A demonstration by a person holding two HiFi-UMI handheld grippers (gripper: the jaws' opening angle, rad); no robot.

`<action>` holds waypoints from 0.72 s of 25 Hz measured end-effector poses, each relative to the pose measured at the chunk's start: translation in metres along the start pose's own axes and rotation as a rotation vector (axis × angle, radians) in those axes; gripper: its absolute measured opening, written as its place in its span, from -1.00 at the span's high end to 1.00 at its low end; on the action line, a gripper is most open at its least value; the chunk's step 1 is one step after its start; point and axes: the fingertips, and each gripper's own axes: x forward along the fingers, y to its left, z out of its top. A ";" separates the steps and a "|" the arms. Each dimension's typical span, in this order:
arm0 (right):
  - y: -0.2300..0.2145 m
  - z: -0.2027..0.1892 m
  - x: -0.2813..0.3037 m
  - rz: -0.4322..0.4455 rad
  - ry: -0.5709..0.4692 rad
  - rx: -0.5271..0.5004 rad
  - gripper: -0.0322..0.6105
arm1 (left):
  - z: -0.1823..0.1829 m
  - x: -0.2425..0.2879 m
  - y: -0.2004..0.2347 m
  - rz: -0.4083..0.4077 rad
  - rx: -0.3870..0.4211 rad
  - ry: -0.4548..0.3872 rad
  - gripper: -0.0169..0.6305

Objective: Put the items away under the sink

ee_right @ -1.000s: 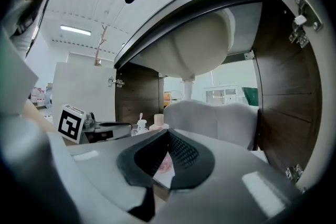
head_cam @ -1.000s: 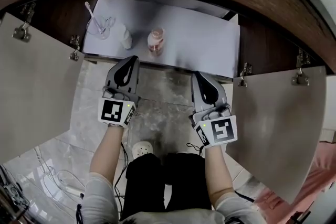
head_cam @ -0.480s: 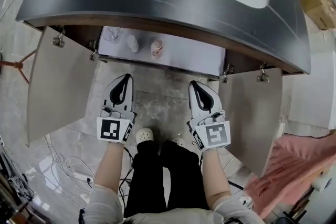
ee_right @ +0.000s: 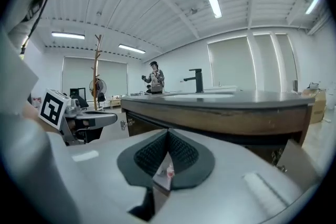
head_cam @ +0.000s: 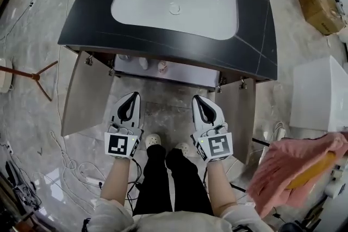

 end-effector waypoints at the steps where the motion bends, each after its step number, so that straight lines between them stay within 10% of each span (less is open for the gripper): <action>1: 0.002 0.015 -0.005 -0.002 -0.004 0.003 0.87 | 0.015 -0.004 -0.001 -0.001 -0.001 -0.001 0.92; 18: 0.025 0.208 -0.076 -0.062 -0.121 -0.024 0.87 | 0.213 -0.063 -0.008 0.009 -0.059 -0.120 0.92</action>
